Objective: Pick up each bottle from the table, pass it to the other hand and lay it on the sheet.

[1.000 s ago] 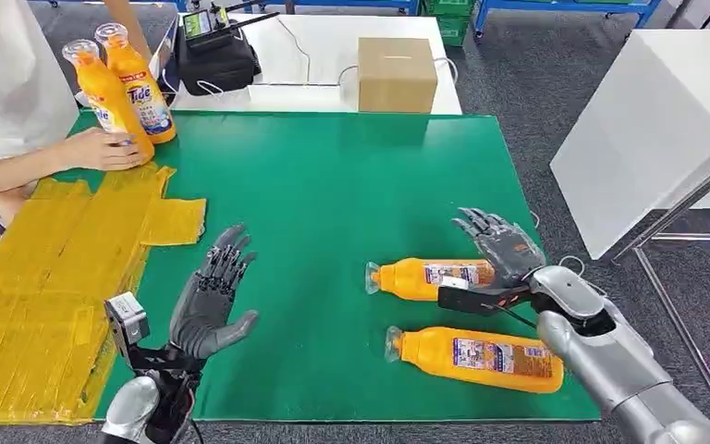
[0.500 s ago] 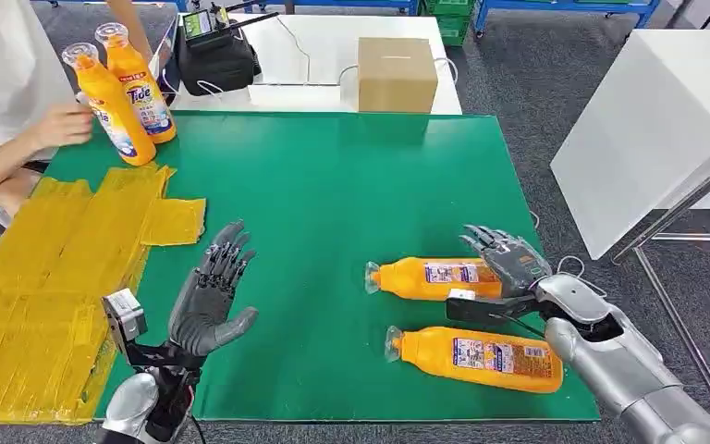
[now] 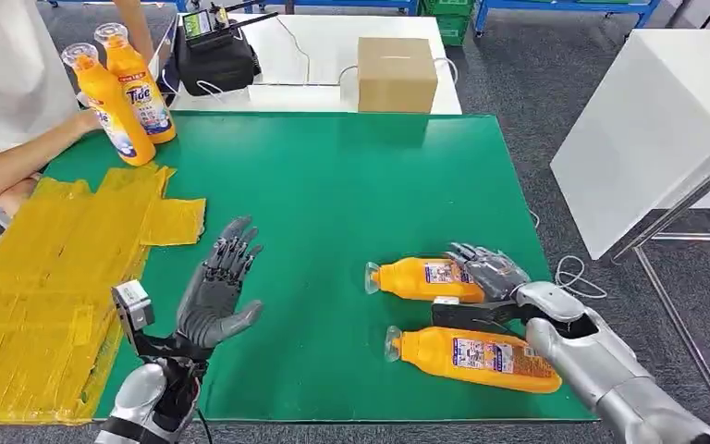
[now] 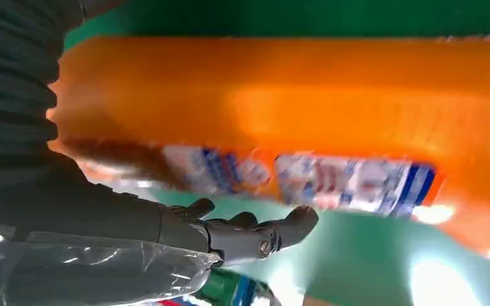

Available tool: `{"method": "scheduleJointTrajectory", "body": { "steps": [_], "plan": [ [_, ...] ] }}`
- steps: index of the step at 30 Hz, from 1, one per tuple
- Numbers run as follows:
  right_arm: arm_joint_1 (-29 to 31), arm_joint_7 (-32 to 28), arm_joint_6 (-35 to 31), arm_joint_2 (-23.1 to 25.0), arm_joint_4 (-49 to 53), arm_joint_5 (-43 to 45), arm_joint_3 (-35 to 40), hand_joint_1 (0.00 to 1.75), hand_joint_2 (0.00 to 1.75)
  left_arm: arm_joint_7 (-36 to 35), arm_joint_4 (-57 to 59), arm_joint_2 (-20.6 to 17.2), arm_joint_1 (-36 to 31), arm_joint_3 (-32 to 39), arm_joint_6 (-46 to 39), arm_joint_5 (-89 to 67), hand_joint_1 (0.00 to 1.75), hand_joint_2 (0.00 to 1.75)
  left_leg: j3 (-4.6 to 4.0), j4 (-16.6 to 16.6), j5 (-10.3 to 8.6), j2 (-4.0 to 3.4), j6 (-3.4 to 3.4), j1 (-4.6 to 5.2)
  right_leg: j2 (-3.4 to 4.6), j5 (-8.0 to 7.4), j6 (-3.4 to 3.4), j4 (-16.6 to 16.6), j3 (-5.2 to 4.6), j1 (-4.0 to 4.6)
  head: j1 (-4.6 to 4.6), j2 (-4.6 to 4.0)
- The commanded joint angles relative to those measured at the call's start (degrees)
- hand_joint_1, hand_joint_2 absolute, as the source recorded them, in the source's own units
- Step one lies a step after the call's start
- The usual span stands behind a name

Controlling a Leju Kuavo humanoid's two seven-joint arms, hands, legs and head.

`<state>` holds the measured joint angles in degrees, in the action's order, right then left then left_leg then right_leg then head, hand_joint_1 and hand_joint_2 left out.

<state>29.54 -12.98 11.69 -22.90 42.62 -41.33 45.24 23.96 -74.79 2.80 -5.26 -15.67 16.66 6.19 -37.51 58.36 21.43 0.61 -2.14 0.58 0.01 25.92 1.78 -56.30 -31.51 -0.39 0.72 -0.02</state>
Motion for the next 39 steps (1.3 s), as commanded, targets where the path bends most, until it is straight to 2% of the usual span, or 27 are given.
{"method": "scheduleJointTrajectory", "body": {
  "steps": [1,8,11,12,13,14,15,21,24,28,29,31,33,34,36,39],
  "plan": [
    [4.22,0.79,0.52,5.58,-10.69,-0.05,3.49,0.0,1.75,-0.33,5.31,-0.05,-3.26,-1.81,0.14,0.34,0.0,1.75,0.24,-0.05,0.1,-0.15,0.16,-0.01,0.11,0.05,-0.06,0.07,0.2,0.01,0.0,0.0],
    [4.27,0.79,0.5,5.48,-10.81,-0.05,3.46,0.0,1.75,-0.33,5.33,-0.07,-3.24,-1.8,0.14,0.35,0.0,1.75,0.19,-0.04,0.04,-0.08,0.13,-0.04,0.03,0.02,-0.05,0.07,0.14,0.02,0.0,0.0],
    [4.97,1.68,0.08,7.76,-15.53,-0.96,4.02,0.02,1.75,-0.34,6.16,-0.07,-4.12,-2.4,0.03,0.6,0.0,1.75,0.18,-0.04,0.03,-0.09,0.11,-0.03,0.03,0.01,-0.04,0.06,0.11,0.01,0.0,0.0],
    [5.0,2.12,-0.91,8.72,-17.02,-1.63,3.99,0.31,1.75,-0.4,6.26,-0.06,-4.29,-2.56,-0.12,0.71,0.0,1.75,0.25,-0.06,0.04,-0.1,0.15,-0.04,0.03,0.01,-0.05,0.09,0.18,0.02,0.0,0.0],
    [4.8,2.44,-1.13,9.08,-17.26,-1.76,4.07,0.23,1.75,-0.4,6.23,-0.02,-4.3,-2.57,-0.15,0.71,0.0,1.75,0.26,-0.06,0.03,-0.13,0.11,-0.06,0.05,-0.01,-0.04,0.1,0.18,0.04,0.0,0.0],
    [4.68,3.21,-2.34,9.88,-18.09,-2.1,3.93,1.31,1.75,-0.44,6.04,0.0,-4.18,-2.49,-0.27,0.75,0.0,1.75,0.31,-0.09,0.03,-0.13,0.15,-0.07,0.03,-0.01,-0.05,0.13,0.24,0.05,0.02,0.0],
    [4.6,3.67,-2.95,10.21,-18.25,-2.41,3.91,1.75,1.75,-0.52,5.93,-0.01,-4.08,-2.43,-0.3,0.77,0.0,1.75,0.28,-0.05,0.02,-0.16,0.1,-0.07,0.06,-0.03,-0.03,0.1,0.18,0.05,0.0,0.0],
    [3.58,4.54,-10.45,10.9,-15.12,-3.78,-0.88,1.75,1.75,-1.37,4.04,0.0,-2.34,-1.32,-0.41,0.52,0.0,1.75,0.42,-0.07,0.03,-0.19,0.14,-0.07,0.07,-0.01,-0.05,0.1,0.18,0.04,-0.02,0.0],
    [3.39,4.82,-10.62,10.93,-14.37,-3.87,-1.51,1.75,1.75,-1.5,3.64,-0.05,-2.06,-1.26,-0.33,0.42,0.0,1.75,0.43,-0.08,0.05,-0.23,0.17,-0.05,0.11,0.0,-0.06,0.09,0.15,0.02,0.0,0.0],
    [1.24,7.77,-17.31,11.52,-9.78,-6.15,-7.63,1.75,1.75,-2.26,1.78,0.33,-0.62,-0.23,-0.45,-0.29,0.0,1.75,0.43,-0.06,0.08,-0.22,0.12,-0.05,0.12,0.02,-0.03,0.1,0.34,0.02,-0.02,0.0],
    [-0.21,9.36,-22.9,12.51,-6.94,-6.42,-11.21,1.75,1.75,-2.61,0.72,0.46,0.13,0.05,-0.53,-0.69,0.0,1.75,0.38,-0.04,0.06,-0.23,0.09,-0.03,0.13,0.0,0.01,0.05,0.28,0.01,-0.02,0.0],
    [-4.24,9.34,-29.27,15.44,0.47,-5.79,-19.31,1.75,1.75,-3.32,-1.08,0.65,1.53,0.45,-0.76,-1.45,0.0,1.75,0.23,-0.01,0.04,-0.18,0.05,-0.03,0.15,-0.03,0.02,0.01,0.19,0.02,-0.04,0.0],
    [-6.58,9.94,-29.84,16.63,5.74,-6.37,-22.43,1.75,1.75,-3.48,-1.8,0.61,2.09,0.5,-0.83,-1.66,0.0,1.75,0.16,0.0,0.07,-0.23,0.08,-0.07,0.23,-0.02,0.0,0.02,0.16,0.06,-0.02,0.0],
    [-9.26,7.81,-33.51,18.47,11.23,-4.55,-27.15,1.75,1.75,-3.6,-2.1,0.57,2.51,0.69,-1.05,-1.78,0.0,1.75,0.06,-0.01,0.02,-0.16,0.04,-0.05,0.17,-0.04,0.03,0.0,0.06,0.04,-0.02,0.0],
    [-11.93,6.15,-37.31,20.43,18.15,-4.44,-31.43,1.75,1.75,-3.68,-2.38,0.37,2.77,0.81,-1.3,-1.97,0.0,1.75,0.24,-0.02,0.15,-0.33,0.15,-0.08,0.29,0.04,-0.03,0.03,0.17,0.07,-0.02,0.0],
    [-15.22,0.01,-40.14,23.66,27.15,1.42,-35.98,1.75,1.75,-3.76,-2.4,0.0,2.36,-0.02,-1.46,-2.68,0.0,1.75,-0.04,0.02,0.04,-0.1,0.09,-0.06,0.12,0.04,-0.01,-0.06,-0.08,0.04,-0.02,0.0]
  ]
}}
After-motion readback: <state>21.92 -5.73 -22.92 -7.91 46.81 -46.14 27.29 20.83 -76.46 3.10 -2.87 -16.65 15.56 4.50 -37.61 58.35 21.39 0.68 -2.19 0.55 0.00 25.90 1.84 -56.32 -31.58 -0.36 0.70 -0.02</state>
